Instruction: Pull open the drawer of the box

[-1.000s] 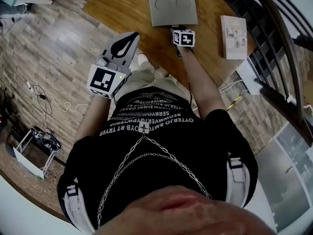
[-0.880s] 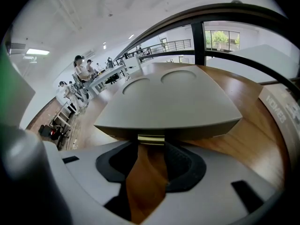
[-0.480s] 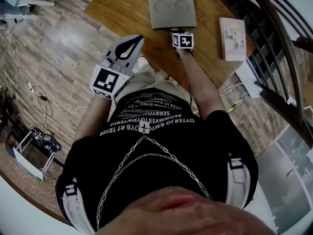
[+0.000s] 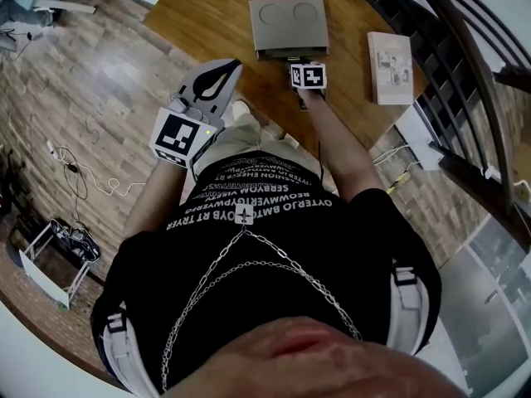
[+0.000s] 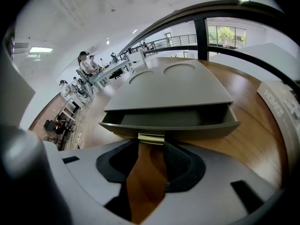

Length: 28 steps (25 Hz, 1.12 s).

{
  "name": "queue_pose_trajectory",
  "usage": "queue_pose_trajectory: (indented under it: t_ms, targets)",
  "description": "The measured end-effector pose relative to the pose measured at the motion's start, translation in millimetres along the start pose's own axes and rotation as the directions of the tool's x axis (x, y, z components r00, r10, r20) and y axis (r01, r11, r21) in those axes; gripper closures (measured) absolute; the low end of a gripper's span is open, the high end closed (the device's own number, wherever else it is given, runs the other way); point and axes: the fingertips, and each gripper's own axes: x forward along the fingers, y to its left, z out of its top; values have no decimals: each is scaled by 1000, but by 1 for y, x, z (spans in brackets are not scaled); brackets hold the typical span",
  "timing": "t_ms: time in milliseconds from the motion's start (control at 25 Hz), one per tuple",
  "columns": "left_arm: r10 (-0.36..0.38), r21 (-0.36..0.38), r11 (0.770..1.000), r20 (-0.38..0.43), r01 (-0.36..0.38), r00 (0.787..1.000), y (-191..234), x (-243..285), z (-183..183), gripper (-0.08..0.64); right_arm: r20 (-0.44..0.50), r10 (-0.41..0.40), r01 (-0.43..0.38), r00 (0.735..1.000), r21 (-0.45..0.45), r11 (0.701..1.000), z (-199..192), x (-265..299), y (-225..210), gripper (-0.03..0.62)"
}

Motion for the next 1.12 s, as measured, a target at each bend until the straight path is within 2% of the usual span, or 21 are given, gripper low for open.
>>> queue_pose_trajectory:
  t_ms: [1120]
  targets:
    - [34,24,999,0,-34,999,-27,1,5,554,-55,49,-51,997,-30,998,-38,-18,7,430]
